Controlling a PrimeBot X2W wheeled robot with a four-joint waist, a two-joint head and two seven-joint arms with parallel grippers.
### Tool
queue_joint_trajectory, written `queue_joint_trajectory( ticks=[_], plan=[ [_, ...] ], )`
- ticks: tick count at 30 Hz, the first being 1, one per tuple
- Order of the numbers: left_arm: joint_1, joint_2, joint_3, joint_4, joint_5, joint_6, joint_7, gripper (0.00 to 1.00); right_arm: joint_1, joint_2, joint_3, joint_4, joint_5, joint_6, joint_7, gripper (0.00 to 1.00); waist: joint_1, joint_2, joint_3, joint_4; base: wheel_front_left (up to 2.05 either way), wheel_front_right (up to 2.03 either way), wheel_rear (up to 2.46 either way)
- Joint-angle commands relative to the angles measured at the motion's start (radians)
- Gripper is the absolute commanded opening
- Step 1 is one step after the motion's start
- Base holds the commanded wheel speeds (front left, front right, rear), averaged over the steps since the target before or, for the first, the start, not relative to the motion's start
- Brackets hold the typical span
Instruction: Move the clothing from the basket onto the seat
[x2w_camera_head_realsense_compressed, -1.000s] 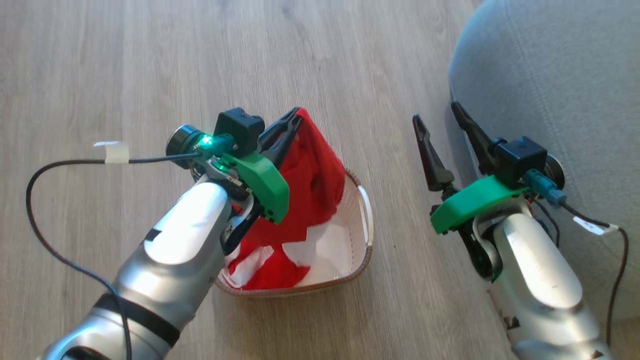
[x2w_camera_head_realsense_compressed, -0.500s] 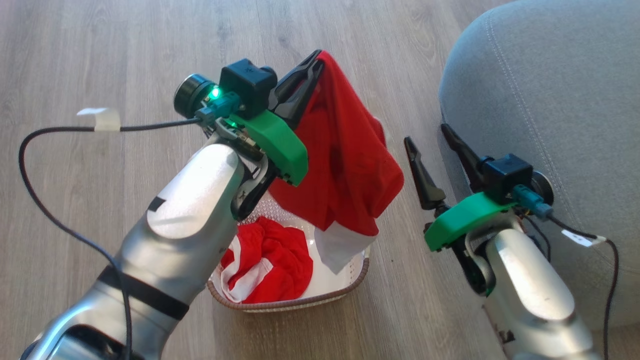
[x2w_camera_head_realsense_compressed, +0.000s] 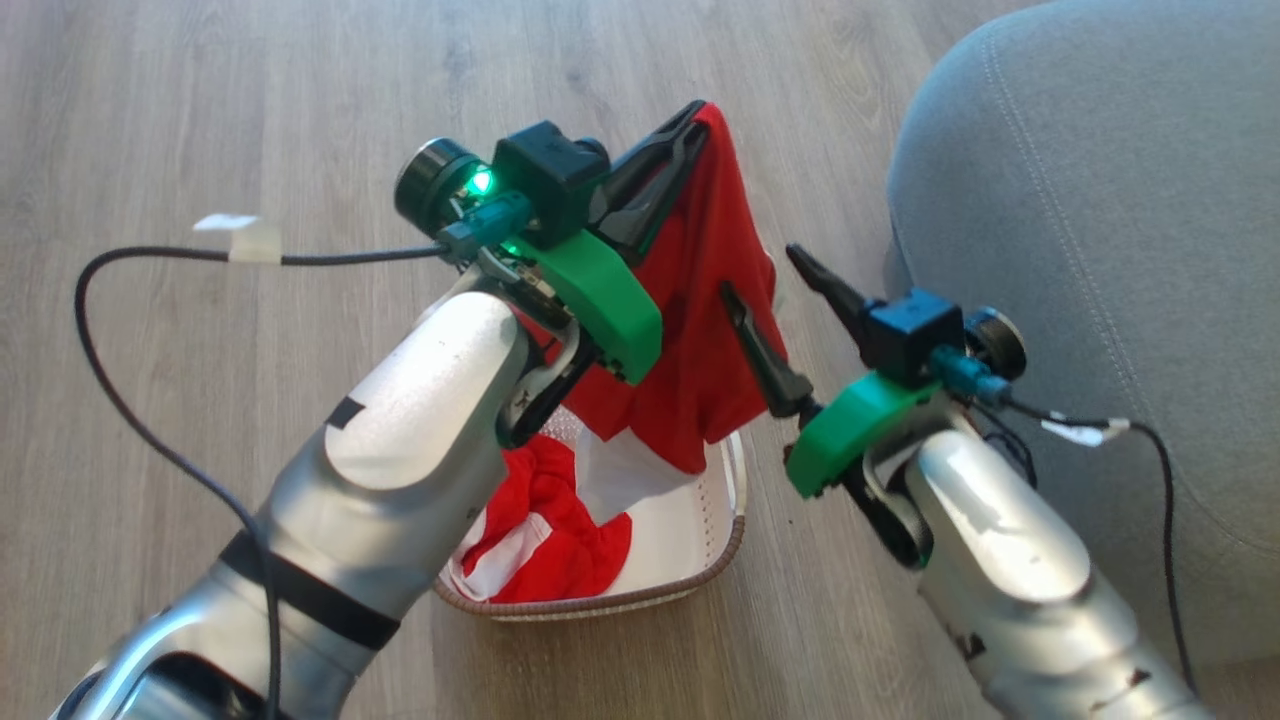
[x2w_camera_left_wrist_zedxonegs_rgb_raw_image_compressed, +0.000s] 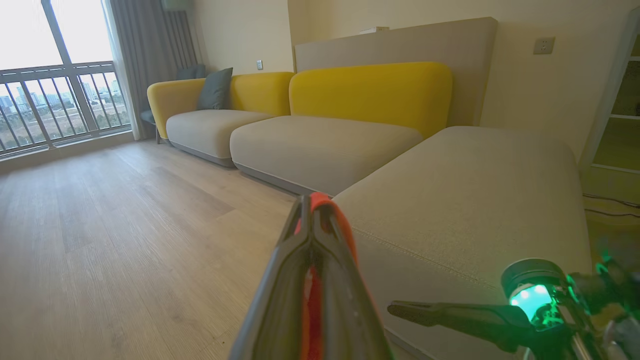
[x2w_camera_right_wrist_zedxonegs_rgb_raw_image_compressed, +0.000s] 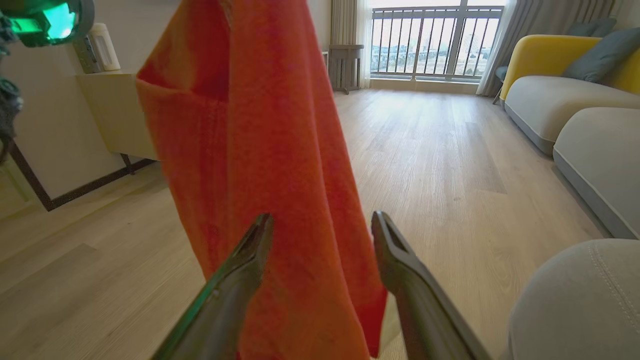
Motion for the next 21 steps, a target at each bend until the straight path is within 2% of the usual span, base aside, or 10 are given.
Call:
queue_joint_trajectory(
  ticks=[1, 11, 12, 13, 21],
  plan=[
    [-0.049, 0.007, 0.026, -0.044, 0.005, 0.007, 0.003, 0.0, -0.049, 0.012, 0.021, -0.007, -0.007, 0.0, -0.006, 1.0, 0.0001, -0.0001, 0.0, 0.01, 0.0, 0.0, 0.0],
    [-0.046, -0.009, -0.022, -0.073, -0.002, 0.0, 0.008, 0.0, -0.137, 0.012, 0.077, 0.122, 0.034, 0.0, -0.006, 1.0, 0.0001, -0.0001, -0.005, 0.067, 0.0, 0.0, 0.0],
    [-0.045, -0.01, -0.027, -0.075, -0.003, -0.001, 0.008, 0.0, -0.144, 0.012, 0.075, 0.133, 0.041, 0.0, -0.006, 0.33, 0.0001, -0.0001, -0.006, 0.073, 0.0, 0.0, 0.0],
    [-0.044, -0.011, -0.031, -0.076, -0.004, -0.001, 0.008, 0.0, -0.148, 0.012, 0.073, 0.143, 0.049, 0.0, -0.006, 0.0, 0.0001, -0.0001, -0.007, 0.076, 0.0, 0.0, 0.0],
    [-0.028, -0.009, -0.041, -0.071, -0.014, 0.002, 0.004, 0.0, -0.15, 0.012, 0.033, 0.154, 0.059, 0.0, -0.006, 0.0, 0.0001, -0.0001, -0.004, 0.063, 0.0, 0.0, 0.0]
  ],
)
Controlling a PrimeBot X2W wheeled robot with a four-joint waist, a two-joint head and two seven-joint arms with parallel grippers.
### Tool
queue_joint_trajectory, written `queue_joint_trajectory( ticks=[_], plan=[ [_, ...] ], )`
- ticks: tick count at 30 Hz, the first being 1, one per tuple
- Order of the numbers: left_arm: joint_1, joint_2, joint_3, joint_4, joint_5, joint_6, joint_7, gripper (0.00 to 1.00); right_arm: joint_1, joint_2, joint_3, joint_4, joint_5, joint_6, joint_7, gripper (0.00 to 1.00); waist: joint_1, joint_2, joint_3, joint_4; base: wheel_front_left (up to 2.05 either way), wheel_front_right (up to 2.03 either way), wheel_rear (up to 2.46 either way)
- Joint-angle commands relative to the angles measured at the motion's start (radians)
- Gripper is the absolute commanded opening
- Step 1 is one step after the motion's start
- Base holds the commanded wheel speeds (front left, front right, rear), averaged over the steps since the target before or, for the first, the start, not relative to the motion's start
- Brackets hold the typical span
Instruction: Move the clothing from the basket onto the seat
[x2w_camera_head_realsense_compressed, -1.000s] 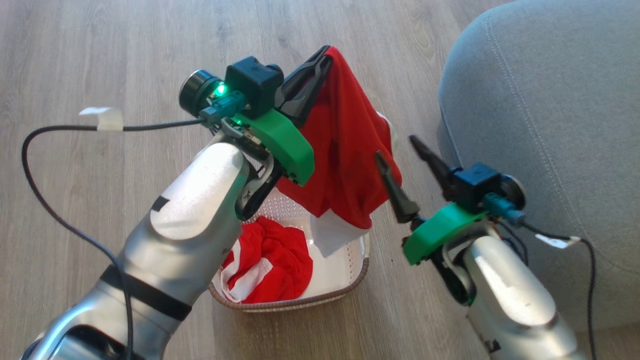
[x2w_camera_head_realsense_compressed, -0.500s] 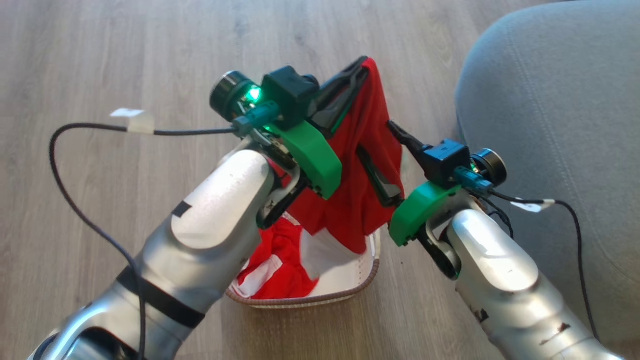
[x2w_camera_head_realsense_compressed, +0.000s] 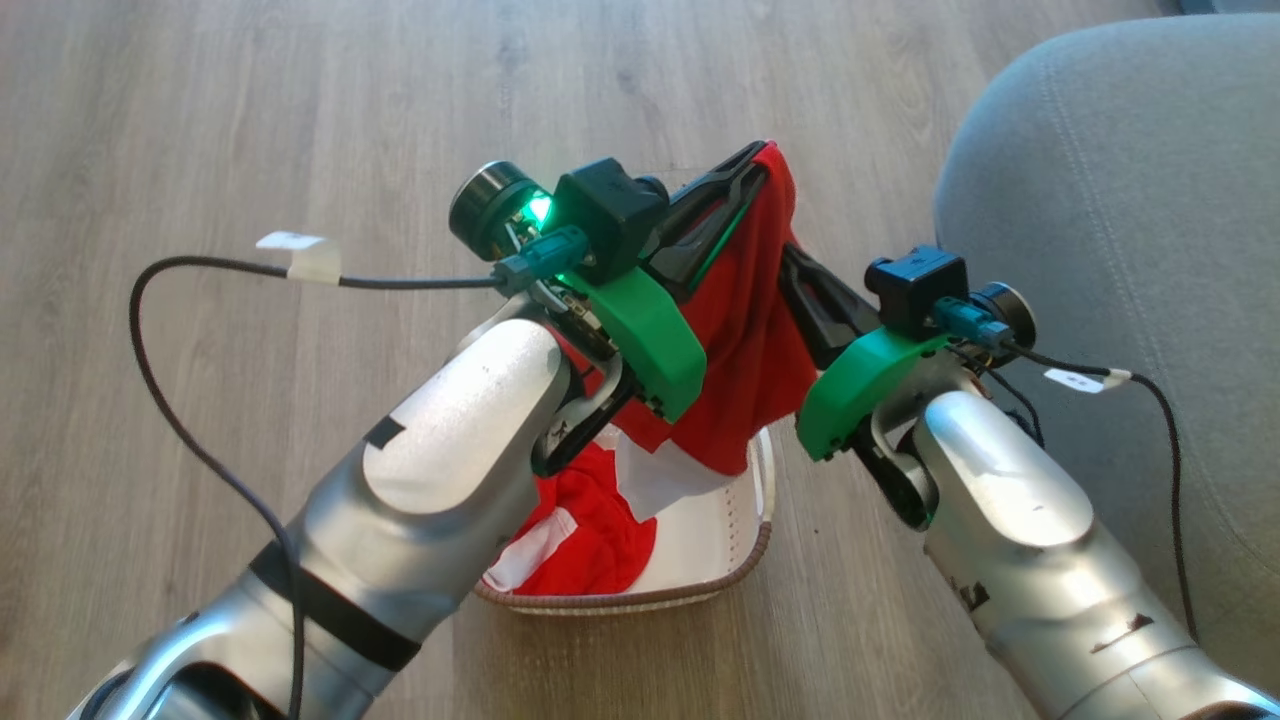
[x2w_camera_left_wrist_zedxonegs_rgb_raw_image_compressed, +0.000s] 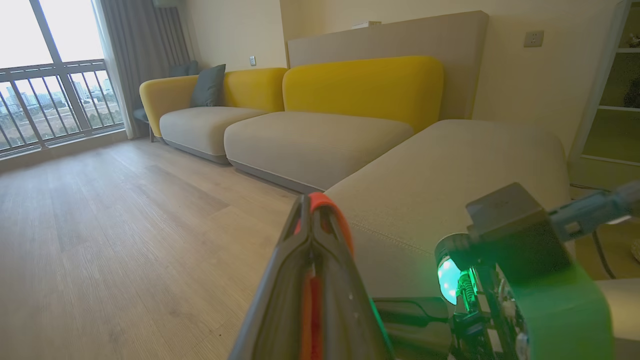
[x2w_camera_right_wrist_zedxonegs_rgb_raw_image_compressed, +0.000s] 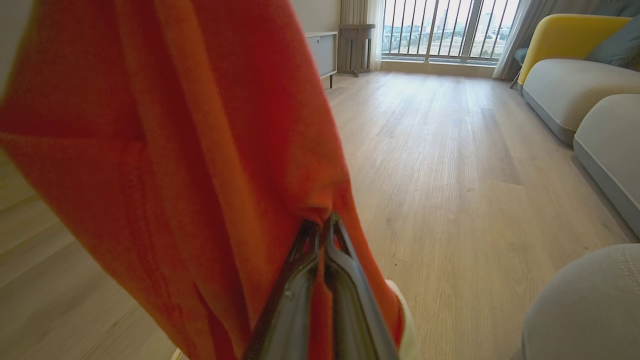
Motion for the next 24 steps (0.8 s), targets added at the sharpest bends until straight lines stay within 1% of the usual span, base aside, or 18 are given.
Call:
queue_joint_trajectory(
  ticks=[1, 5, 6, 7, 14, 24],
  plan=[
    [-0.039, 0.008, 0.029, -0.031, -0.002, 0.003, -0.005, 0.0, -0.022, 0.014, 0.0, -0.032, -0.005, 0.0, -0.006, 0.0, 0.0, -0.0001, -0.001, -0.008, 0.0, 0.0, 0.0],
    [-0.032, 0.012, 0.025, -0.028, 0.003, 0.009, -0.012, 0.0, -0.004, 0.014, -0.042, -0.071, -0.014, 0.0, -0.006, 0.0, 0.0, -0.0001, -0.004, -0.035, 0.0, 0.0, 0.0],
    [-0.028, 0.014, 0.023, -0.026, 0.003, 0.008, -0.013, 0.4, 0.002, 0.014, -0.054, -0.083, -0.019, 0.0, -0.006, 0.0, 0.0, -0.0001, -0.004, -0.043, 0.0, 0.0, 0.0],
    [-0.024, 0.015, 0.022, -0.023, 0.001, 0.006, -0.015, 1.0, 0.007, 0.014, -0.067, -0.096, -0.024, 0.0, -0.006, 0.0, 0.0, -0.0001, -0.004, -0.051, 0.0, 0.0, 0.0],
    [0.011, 0.04, 0.014, 0.013, -0.001, 0.0, -0.024, 1.0, 0.049, 0.014, -0.147, -0.188, -0.047, 0.0, -0.006, 0.0, 0.0, -0.0001, 0.007, -0.135, 0.0, 0.0, 0.0],
    [0.057, 0.06, 0.021, 0.044, 0.005, -0.002, -0.038, 1.0, 0.088, 0.014, -0.197, -0.277, -0.058, 0.0, -0.006, 0.0, 0.0, -0.0001, 0.019, -0.314, 0.0, 0.0, 0.0]
  ],
)
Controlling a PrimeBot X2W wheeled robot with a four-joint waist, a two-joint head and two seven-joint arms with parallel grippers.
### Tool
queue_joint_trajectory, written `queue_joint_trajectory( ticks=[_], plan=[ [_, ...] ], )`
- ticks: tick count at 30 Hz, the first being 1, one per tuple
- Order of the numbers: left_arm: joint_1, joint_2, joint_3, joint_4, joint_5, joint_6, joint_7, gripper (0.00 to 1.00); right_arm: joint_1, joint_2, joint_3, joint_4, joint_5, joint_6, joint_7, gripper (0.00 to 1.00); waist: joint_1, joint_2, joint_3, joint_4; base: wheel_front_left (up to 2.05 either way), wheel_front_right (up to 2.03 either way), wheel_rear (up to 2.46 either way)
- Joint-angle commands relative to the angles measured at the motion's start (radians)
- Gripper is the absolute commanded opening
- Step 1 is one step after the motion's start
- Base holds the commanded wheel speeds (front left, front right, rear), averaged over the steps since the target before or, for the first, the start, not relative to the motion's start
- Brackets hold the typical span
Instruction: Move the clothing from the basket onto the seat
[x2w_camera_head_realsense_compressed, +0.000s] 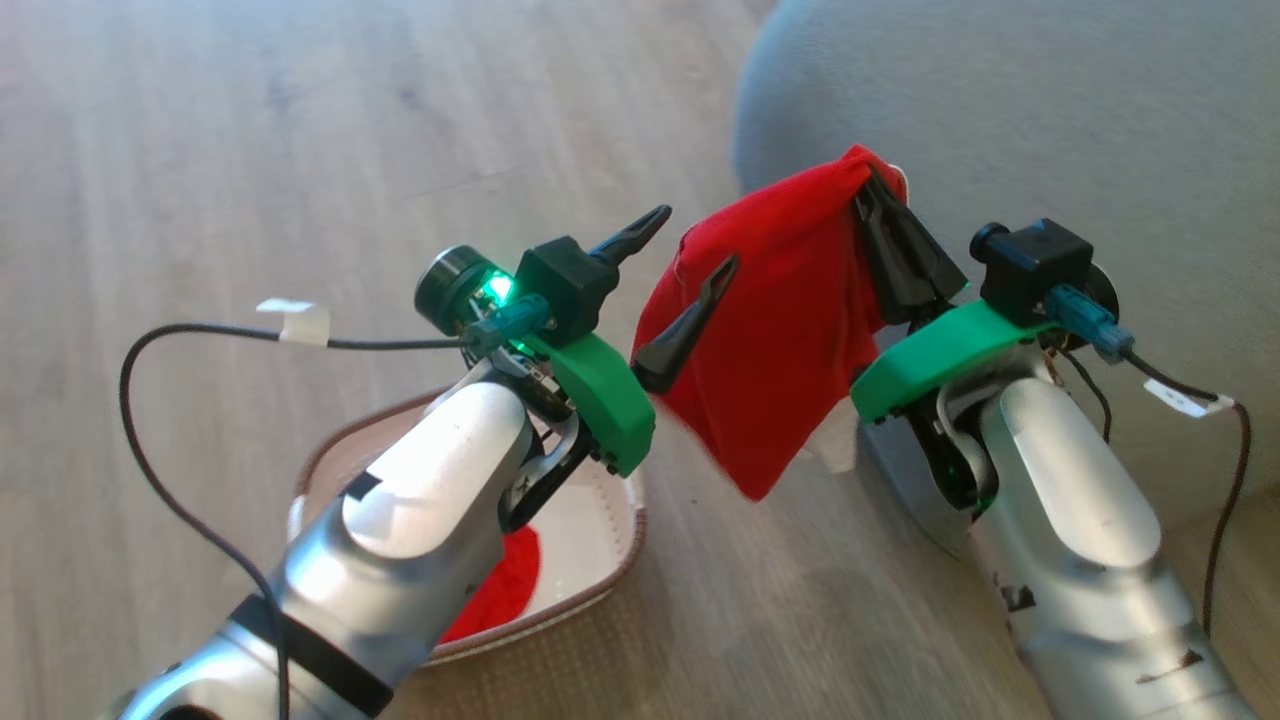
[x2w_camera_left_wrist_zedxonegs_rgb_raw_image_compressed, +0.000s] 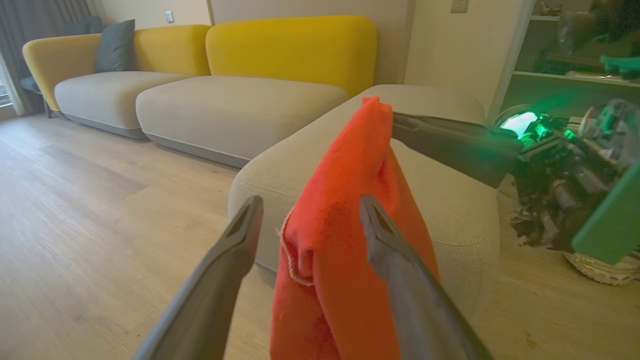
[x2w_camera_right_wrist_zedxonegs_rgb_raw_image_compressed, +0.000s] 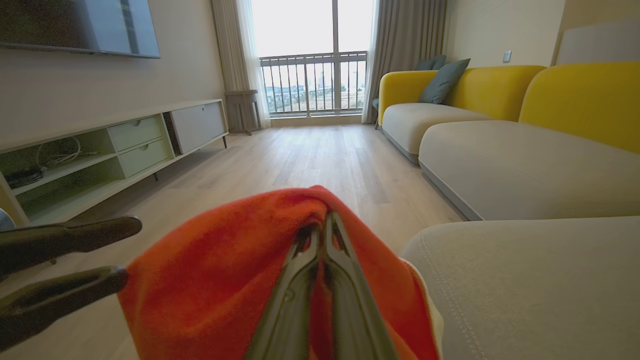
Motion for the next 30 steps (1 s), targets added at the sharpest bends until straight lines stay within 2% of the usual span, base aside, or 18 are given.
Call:
queue_joint_trajectory(
  ticks=[1, 6, 9, 11, 22, 30],
  plan=[
    [-0.023, 0.02, 0.041, -0.023, 0.004, -0.001, -0.01, 1.0, 0.003, 0.013, 0.006, -0.051, -0.005, 0.0, -0.006, 0.0, 0.0, 0.0, 0.003, -0.077, 0.0, 0.0, 0.0],
    [0.012, 0.026, 0.053, -0.014, 0.01, 0.006, -0.013, 1.0, 0.035, 0.013, -0.001, -0.085, -0.001, 0.0, -0.006, 0.0, 0.0, 0.0, -0.013, -0.17, 0.0, 0.0, 0.0],
    [0.023, 0.028, 0.058, -0.011, 0.013, 0.009, -0.013, 1.0, 0.044, 0.013, -0.004, -0.096, 0.0, 0.0, -0.006, 0.0, 0.0, 0.0, -0.017, -0.207, 0.0, 0.0, 0.0],
    [0.023, 0.018, 0.054, -0.016, 0.024, 0.001, -0.013, 1.0, 0.068, 0.013, -0.044, -0.129, -0.013, 0.0, -0.006, 0.0, 0.0, 0.0, -0.007, -0.221, 0.0, 0.0, 0.0],
    [0.017, -0.001, 0.04, -0.026, 0.055, -0.038, -0.013, 1.0, 0.208, 0.013, -0.169, -0.315, -0.041, 0.0, -0.006, 0.0, 0.0, 0.0, 0.036, -0.245, 0.0, 0.0, 0.0],
    [0.045, 0.027, 0.058, -0.061, 0.068, -0.047, -0.013, 1.0, 0.256, 0.013, -0.184, -0.385, -0.062, 0.0, -0.006, 0.0, 0.0, 0.0, 0.069, -0.245, 0.0, 0.0, 0.0]
  ],
)
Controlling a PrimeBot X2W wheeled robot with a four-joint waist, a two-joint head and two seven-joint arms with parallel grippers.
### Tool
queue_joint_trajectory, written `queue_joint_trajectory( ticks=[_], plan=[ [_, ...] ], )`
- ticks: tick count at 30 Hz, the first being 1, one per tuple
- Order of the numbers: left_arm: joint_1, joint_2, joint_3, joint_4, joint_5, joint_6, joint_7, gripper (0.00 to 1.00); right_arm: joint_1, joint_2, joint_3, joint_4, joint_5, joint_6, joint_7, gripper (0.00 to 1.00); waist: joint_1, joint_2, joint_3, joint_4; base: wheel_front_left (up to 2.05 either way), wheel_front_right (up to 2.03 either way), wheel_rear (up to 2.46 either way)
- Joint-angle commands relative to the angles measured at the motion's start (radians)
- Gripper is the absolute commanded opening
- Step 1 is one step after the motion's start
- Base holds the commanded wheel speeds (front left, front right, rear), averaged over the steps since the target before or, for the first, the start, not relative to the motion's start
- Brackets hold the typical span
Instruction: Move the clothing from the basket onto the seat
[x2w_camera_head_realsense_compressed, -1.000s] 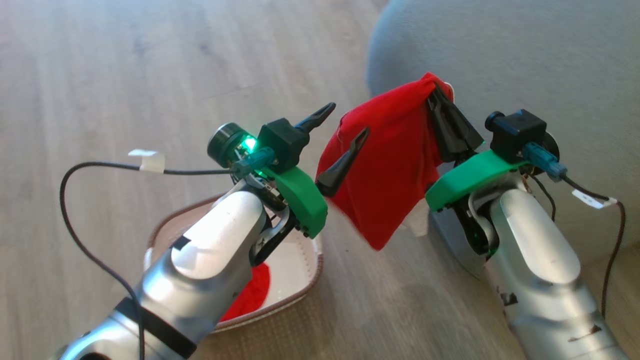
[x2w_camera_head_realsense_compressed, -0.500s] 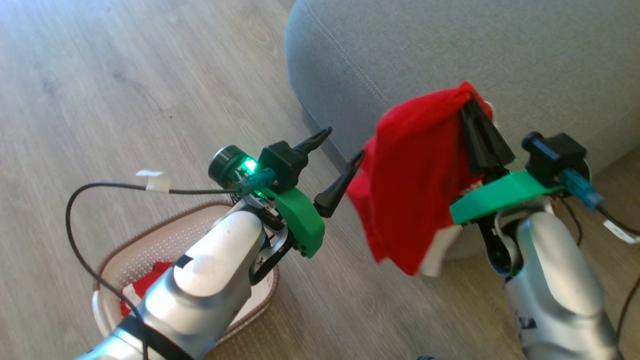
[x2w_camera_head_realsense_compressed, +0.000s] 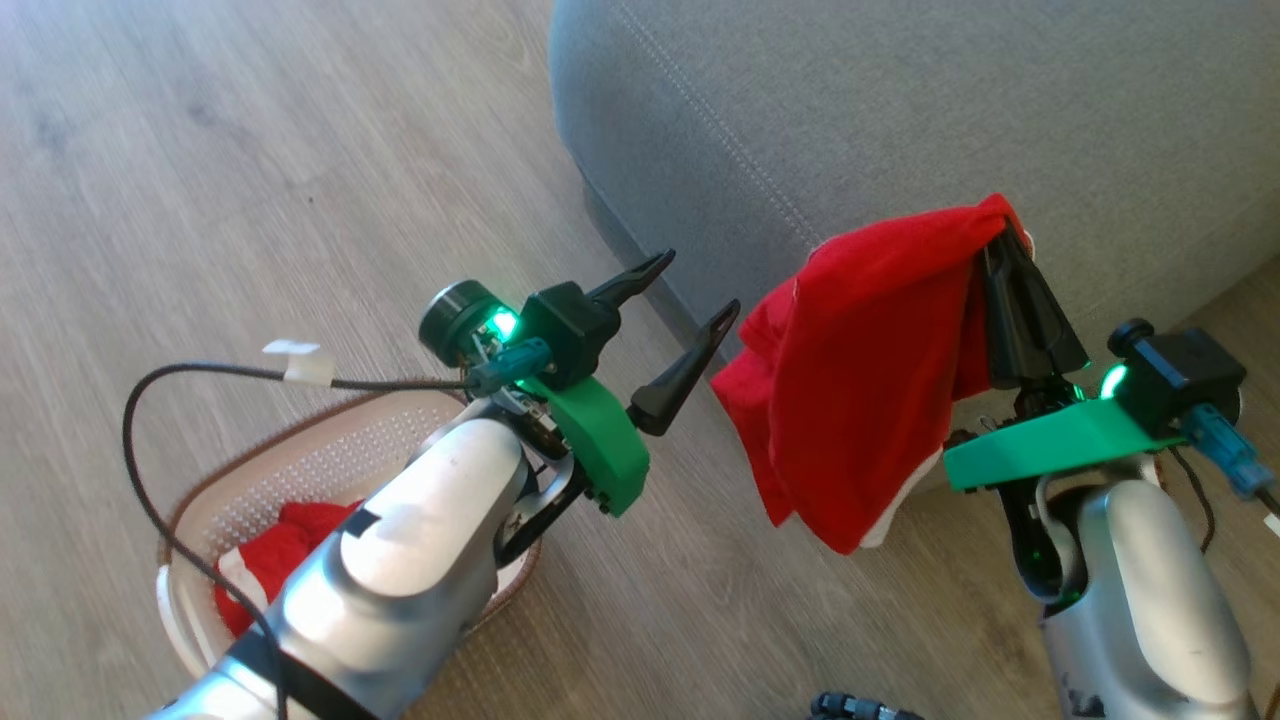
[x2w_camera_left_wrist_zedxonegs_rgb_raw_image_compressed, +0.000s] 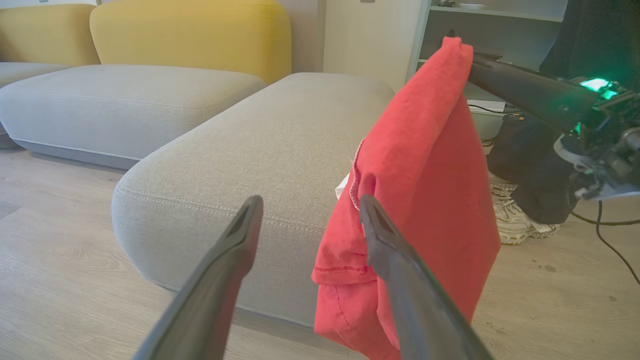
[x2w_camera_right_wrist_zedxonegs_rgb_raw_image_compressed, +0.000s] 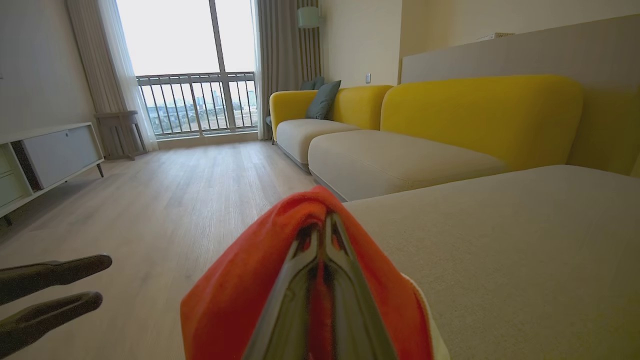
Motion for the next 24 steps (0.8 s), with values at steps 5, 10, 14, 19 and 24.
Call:
queue_joint_trajectory(
  ticks=[5, 10, 14, 19, 24],
  plan=[
    [-0.008, 0.058, 0.031, -0.06, 0.014, -0.005, -0.012, 1.0, -0.091, 0.007, 0.005, -0.023, -0.069, 0.0, -0.006, 0.0, 0.0, -0.0001, 0.055, -0.001, 0.0, 0.0, 0.0],
    [0.016, 0.127, 0.034, -0.099, 0.021, -0.005, -0.012, 1.0, -0.225, 0.007, -0.035, 0.041, -0.134, 0.0, -0.006, 0.0, 0.0, -0.0001, 0.116, -0.001, 0.0, 0.0, 0.0],
    [0.04, 0.187, 0.045, -0.151, 0.024, 0.005, -0.007, 1.0, -0.343, 0.007, -0.078, 0.099, -0.197, 0.0, 0.001, 0.0, 0.0, -0.0001, 0.155, -0.001, 0.0, 0.0, 0.0],
    [0.062, 0.245, 0.046, -0.235, 0.029, 0.012, 0.016, 1.0, -0.476, 0.007, -0.171, 0.127, -0.299, 0.0, 0.055, 0.0, 0.0, -0.0001, 0.204, 0.026, 0.0, 0.0, 0.0],
    [0.071, 0.287, 0.045, -0.301, 0.033, 0.012, 0.036, 1.0, -0.573, 0.007, -0.277, 0.094, -0.375, 0.0, 0.126, 0.0, 0.0, -0.0001, 0.254, 0.055, 0.0, 0.0, 0.0]
  ],
)
